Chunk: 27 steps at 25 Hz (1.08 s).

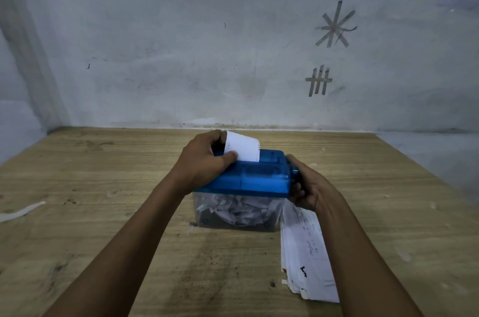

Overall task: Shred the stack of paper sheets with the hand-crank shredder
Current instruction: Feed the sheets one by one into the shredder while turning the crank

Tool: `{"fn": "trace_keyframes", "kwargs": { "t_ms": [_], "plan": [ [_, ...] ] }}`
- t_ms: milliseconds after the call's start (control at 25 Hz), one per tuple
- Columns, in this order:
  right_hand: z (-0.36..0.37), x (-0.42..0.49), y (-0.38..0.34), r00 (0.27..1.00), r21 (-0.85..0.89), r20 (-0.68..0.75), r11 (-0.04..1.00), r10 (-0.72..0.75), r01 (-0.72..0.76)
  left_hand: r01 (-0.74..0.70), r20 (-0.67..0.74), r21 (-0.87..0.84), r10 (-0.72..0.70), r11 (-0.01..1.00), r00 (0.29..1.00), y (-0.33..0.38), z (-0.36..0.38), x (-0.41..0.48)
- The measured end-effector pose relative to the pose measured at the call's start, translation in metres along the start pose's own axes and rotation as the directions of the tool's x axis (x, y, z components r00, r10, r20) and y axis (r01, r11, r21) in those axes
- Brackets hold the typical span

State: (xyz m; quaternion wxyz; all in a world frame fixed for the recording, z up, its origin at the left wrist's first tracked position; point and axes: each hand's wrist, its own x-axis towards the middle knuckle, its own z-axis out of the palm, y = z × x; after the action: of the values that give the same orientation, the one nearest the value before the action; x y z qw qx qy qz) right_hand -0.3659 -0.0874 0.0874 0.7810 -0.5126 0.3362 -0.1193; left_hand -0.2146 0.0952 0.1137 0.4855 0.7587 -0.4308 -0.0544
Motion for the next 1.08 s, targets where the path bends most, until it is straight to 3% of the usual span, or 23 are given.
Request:
{"fn": "trace_keyframes", "kwargs": {
  "t_ms": [80,120,160,240,320,400,480,560,680,760,960,1080],
  "plan": [
    [-0.003,-0.001,0.013,0.998,0.094,0.04,0.994,0.054,-0.058,0.004,0.002,-0.008,-0.004,1.0,1.0,0.0,0.0,0.0],
    [-0.003,-0.001,0.018,1.0,0.026,0.0,1.0,-0.006,0.006,0.01,-0.001,-0.005,-0.01,1.0,1.0,-0.001,-0.001,0.0],
    [-0.004,-0.002,0.022,0.987,-0.103,-0.08,0.986,-0.139,0.13,0.015,-0.008,0.0,-0.015,1.0,1.0,-0.001,-0.001,0.0],
    [-0.009,-0.004,0.028,0.849,-0.317,-0.187,0.849,-0.494,0.423,0.01,-0.025,0.003,-0.009,1.0,1.0,-0.003,0.0,0.002],
    [-0.014,-0.013,0.035,0.774,-0.365,-0.04,0.73,-0.632,0.578,0.003,-0.043,0.009,-0.003,1.0,0.999,-0.004,0.001,0.003],
    [-0.009,-0.023,0.046,0.758,-0.39,0.105,0.674,-0.644,0.627,0.002,-0.056,0.027,0.0,1.0,0.998,-0.004,0.001,0.003],
    [-0.006,-0.026,0.053,0.707,-0.434,0.066,0.618,-0.704,0.656,-0.002,-0.046,0.035,0.004,0.999,0.999,-0.003,0.001,0.002],
    [-0.001,-0.031,0.052,0.695,-0.468,0.0,0.614,-0.719,0.636,-0.001,-0.045,0.047,0.003,0.999,0.999,-0.003,0.002,0.001],
    [0.003,-0.044,0.045,0.74,-0.538,-0.123,0.671,-0.661,0.51,0.011,-0.078,0.079,-0.004,0.997,0.997,-0.004,0.003,0.002],
    [0.006,-0.053,0.04,0.719,-0.612,-0.185,0.651,-0.67,0.449,0.011,-0.089,0.103,-0.002,0.995,0.996,-0.002,0.006,0.002],
    [0.016,-0.064,0.014,0.65,-0.799,-0.132,0.469,-0.748,0.378,0.016,-0.082,0.148,-0.004,0.989,0.997,0.001,0.007,0.001],
    [0.017,-0.064,-0.009,0.669,-0.942,-0.052,0.258,-0.741,0.212,0.008,-0.052,0.186,0.002,0.983,0.999,0.0,0.007,0.001]
  ]
}}
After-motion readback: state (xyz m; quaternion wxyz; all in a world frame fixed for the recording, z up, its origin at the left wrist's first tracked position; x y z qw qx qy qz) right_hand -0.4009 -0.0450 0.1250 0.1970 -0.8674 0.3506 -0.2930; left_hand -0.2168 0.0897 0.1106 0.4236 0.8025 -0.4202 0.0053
